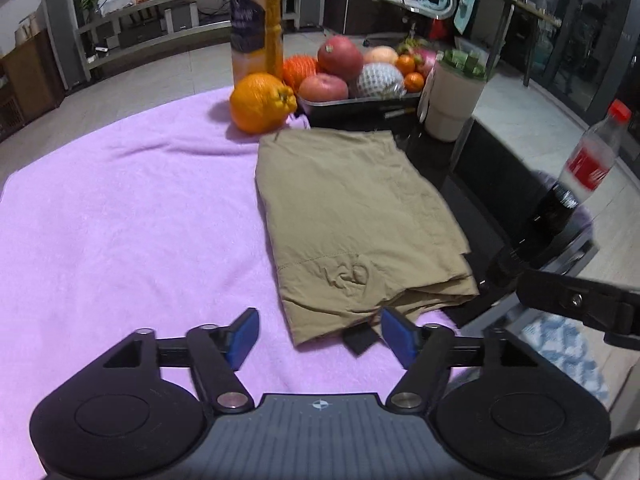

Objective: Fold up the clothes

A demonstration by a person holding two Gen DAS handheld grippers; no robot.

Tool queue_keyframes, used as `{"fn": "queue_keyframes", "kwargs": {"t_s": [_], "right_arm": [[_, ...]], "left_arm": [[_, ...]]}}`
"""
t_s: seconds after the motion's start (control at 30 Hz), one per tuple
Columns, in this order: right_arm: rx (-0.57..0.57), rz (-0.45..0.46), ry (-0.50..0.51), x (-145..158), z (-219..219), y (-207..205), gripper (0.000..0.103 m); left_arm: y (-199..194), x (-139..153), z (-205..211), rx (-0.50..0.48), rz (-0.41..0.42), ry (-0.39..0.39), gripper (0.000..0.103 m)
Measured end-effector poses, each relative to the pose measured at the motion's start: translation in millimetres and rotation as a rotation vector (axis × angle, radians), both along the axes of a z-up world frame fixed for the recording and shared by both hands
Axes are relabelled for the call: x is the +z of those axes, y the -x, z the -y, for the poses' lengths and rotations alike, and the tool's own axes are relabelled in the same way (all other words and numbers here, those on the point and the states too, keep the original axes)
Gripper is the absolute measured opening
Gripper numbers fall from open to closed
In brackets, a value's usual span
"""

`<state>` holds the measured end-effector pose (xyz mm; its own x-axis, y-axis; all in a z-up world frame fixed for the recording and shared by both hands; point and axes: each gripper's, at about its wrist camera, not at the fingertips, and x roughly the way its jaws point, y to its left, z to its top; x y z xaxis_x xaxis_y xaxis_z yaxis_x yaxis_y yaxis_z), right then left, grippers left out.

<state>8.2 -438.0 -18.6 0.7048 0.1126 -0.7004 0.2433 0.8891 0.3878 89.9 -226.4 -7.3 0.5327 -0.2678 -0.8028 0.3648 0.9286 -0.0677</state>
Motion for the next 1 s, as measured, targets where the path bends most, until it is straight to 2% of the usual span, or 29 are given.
{"fn": "queue_keyframes", "kwargs": {"t_s": [0.07, 0.1, 0.3, 0.37, 0.5, 0.67, 1.0], "right_arm": [[-0.029, 0.008, 0.017, 14, -5, 14, 0.101], [-0.036, 0.018, 0.024, 21, -7, 19, 0.103], [-0.083, -0.041, 0.195, 61, -28, 28, 0.103], [-0.088, -0.064, 0.222, 69, -34, 29, 0.103], [-0.015, -0.084, 0.191, 76, -43, 33, 0.103], [-0.010, -0.080, 0.234, 83, -53, 38, 0.103], [0.015, -0.089, 0.244, 92, -54, 49, 0.103]], "left_arm": [[6, 11, -7, 0.013, -0.016, 0.039, 0.079], [8, 14, -8, 0.016, -0.029, 0.046, 0.082], [30, 31, -14, 0.033, -0.026, 0.049, 0.091], [38, 35, -13, 0.035, -0.008, 0.033, 0.092], [48, 43, -18, 0.053, 0.019, 0.028, 0.094], [55, 50, -24, 0.060, 0.028, 0.051, 0.095], [67, 59, -19, 0.041, 0.048, 0.058, 0.098]]}}
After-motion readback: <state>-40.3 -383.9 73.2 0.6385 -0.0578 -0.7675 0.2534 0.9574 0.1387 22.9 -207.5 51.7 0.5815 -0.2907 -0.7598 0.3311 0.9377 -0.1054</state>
